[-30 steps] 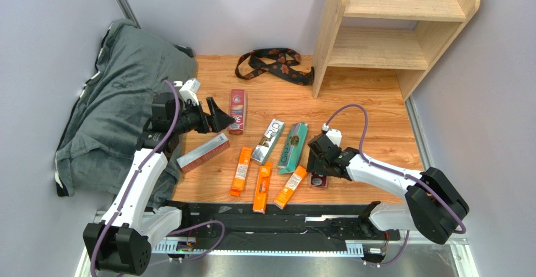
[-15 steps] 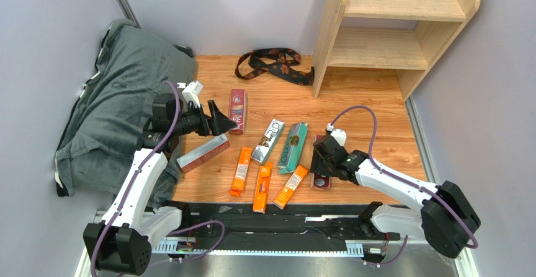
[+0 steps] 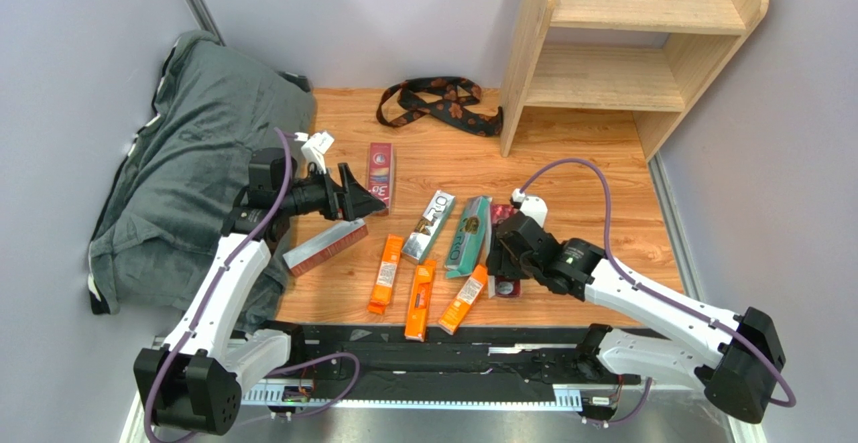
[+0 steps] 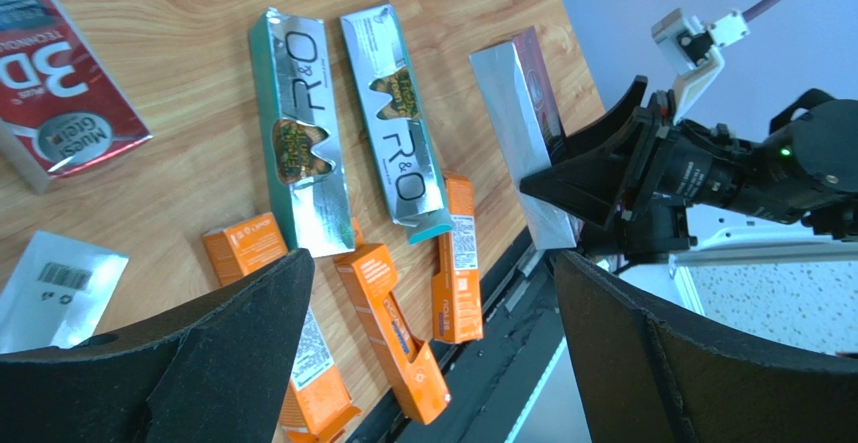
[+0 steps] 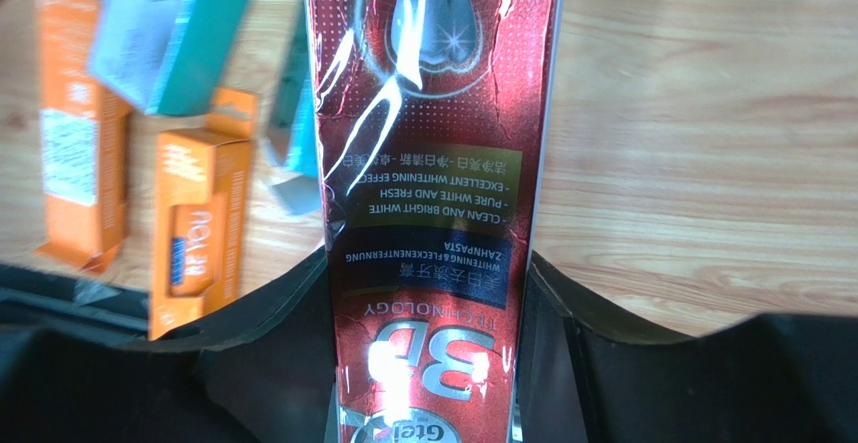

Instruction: Place and organize the toothpastes onto the shelf

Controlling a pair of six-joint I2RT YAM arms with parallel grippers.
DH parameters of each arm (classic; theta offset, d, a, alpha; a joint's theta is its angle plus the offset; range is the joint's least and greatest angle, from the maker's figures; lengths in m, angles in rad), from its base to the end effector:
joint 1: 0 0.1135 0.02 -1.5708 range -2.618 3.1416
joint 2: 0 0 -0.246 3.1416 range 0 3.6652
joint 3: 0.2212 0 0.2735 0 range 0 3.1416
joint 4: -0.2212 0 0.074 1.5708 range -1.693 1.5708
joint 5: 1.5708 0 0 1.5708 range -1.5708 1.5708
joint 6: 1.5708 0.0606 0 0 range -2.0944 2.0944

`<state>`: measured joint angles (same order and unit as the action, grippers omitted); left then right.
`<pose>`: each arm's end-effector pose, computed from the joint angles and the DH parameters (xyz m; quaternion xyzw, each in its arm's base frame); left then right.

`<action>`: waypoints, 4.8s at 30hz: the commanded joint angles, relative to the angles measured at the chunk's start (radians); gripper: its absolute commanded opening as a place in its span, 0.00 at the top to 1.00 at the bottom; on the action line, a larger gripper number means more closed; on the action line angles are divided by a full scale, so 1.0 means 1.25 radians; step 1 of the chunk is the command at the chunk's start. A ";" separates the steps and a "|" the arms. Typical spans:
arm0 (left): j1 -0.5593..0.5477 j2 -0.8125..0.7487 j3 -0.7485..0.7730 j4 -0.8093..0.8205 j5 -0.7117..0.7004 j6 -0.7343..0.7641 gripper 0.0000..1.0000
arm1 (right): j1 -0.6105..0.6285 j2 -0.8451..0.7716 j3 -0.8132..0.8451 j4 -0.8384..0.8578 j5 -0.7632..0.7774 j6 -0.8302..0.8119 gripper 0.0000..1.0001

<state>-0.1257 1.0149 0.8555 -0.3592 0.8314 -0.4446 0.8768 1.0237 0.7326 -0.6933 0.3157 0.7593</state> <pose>0.2552 -0.0774 0.2824 0.0746 0.8133 -0.4643 0.3426 0.1665 0.1707 0.1949 -0.0102 0.9465 0.1054 0.3050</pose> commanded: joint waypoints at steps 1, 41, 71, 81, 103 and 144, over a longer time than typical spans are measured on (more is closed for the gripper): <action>-0.033 0.008 0.000 0.023 0.023 -0.014 0.01 | 0.064 0.028 0.111 0.000 0.058 0.012 0.69; -0.318 0.215 0.002 0.264 -0.079 -0.209 0.09 | 0.273 0.212 0.345 -0.014 0.119 0.009 0.68; -0.268 0.143 -0.036 0.244 -0.059 -0.197 0.65 | 0.279 0.121 0.271 0.032 0.105 0.017 0.34; -0.203 0.128 -0.038 0.204 -0.079 -0.160 0.65 | 0.272 0.022 0.177 0.137 0.085 -0.013 0.16; -0.099 0.163 0.014 0.177 -0.043 -0.122 0.65 | 0.193 -0.051 0.069 0.293 -0.103 -0.015 0.08; -0.079 -0.104 0.079 0.242 0.099 -0.389 0.65 | 0.193 -0.231 -0.174 0.723 -0.219 0.228 0.10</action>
<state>-0.2276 0.9051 0.9138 -0.1410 0.9051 -0.8577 1.1221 0.7315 0.5018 0.1684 -0.0063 1.0397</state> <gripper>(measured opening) 0.407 0.901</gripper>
